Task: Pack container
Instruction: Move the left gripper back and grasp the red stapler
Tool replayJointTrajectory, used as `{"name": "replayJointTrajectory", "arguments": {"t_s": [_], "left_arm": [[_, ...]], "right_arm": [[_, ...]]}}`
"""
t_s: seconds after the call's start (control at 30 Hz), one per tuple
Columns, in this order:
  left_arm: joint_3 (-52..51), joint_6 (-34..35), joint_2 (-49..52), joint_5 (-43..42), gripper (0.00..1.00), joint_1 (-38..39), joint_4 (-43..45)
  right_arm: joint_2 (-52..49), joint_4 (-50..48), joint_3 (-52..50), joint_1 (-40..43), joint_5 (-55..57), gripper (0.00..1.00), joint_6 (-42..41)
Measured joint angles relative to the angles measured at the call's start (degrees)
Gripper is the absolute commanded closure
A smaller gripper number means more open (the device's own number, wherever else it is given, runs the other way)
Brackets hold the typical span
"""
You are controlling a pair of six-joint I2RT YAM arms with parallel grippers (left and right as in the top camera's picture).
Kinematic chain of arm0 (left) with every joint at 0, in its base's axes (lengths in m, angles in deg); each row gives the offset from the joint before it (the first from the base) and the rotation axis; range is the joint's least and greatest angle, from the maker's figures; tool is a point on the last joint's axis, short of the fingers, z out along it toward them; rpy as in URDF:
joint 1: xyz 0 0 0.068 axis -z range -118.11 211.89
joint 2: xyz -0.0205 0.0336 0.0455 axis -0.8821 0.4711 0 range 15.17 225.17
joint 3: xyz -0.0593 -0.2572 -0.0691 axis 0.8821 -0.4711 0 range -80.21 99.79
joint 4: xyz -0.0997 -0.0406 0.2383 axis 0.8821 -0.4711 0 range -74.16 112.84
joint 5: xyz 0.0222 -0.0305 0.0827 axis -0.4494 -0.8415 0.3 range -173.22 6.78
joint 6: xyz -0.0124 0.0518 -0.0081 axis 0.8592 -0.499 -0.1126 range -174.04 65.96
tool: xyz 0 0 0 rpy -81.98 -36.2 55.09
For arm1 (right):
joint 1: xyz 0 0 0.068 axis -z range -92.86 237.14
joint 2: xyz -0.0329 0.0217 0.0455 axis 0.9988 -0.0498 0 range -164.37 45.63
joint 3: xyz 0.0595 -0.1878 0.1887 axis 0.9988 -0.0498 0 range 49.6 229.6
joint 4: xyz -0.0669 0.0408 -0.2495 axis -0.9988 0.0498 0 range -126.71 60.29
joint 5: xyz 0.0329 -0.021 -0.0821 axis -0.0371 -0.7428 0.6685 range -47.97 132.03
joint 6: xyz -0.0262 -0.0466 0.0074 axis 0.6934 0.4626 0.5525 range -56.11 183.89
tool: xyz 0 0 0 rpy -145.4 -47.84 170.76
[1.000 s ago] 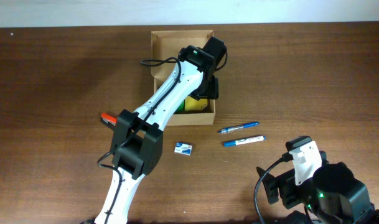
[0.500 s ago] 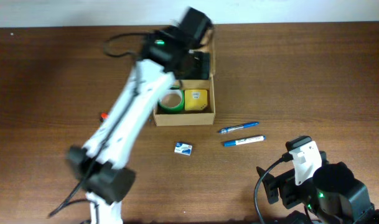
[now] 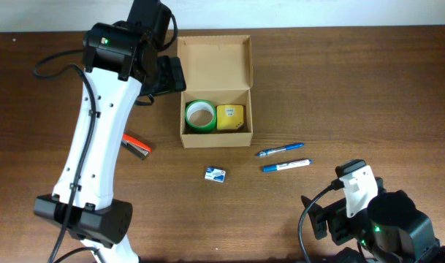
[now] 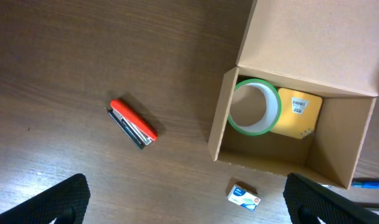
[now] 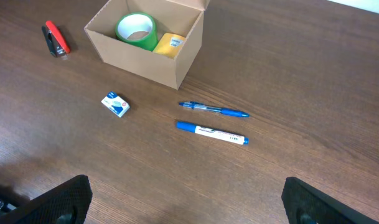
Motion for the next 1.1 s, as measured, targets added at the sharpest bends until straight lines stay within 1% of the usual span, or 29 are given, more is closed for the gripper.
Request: {"name": "replayJointTrajectory", "arguments": {"t_s": [0.5,0.63,0.7,0.8,0.9,1.0,1.1], "left_arm": [[0.0,0.1,-0.2,0.0,0.0,0.6,-0.2],[-2.0,2.9,-2.2,2.6,0.0,0.6,-2.2],[-5.9,4.4,-5.2,4.0,0.0,0.5,-1.0],[-15.9,6.5,-12.0,5.1,0.0,0.5,4.3],[-29.4,8.1,-20.5,4.6,0.0,0.3,12.0],[-42.0,10.7,-28.2,3.7,0.0,-0.5,17.6],[-51.0,14.6,-33.6,3.1,0.01,-2.2,19.0]], "right_arm": [[0.0,0.0,0.0,0.0,0.0,0.01,0.0],[0.0,0.0,0.0,0.0,0.0,0.01,0.0],[0.0,0.0,0.0,0.0,0.0,0.01,0.0],[0.0,0.0,0.0,0.0,0.0,0.01,0.0],[0.0,0.0,0.0,0.0,0.0,0.01,0.0],[0.0,0.0,-0.1,0.0,0.0,0.01,0.0],[0.0,0.0,-0.1,0.0,0.0,0.01,0.0]]}}
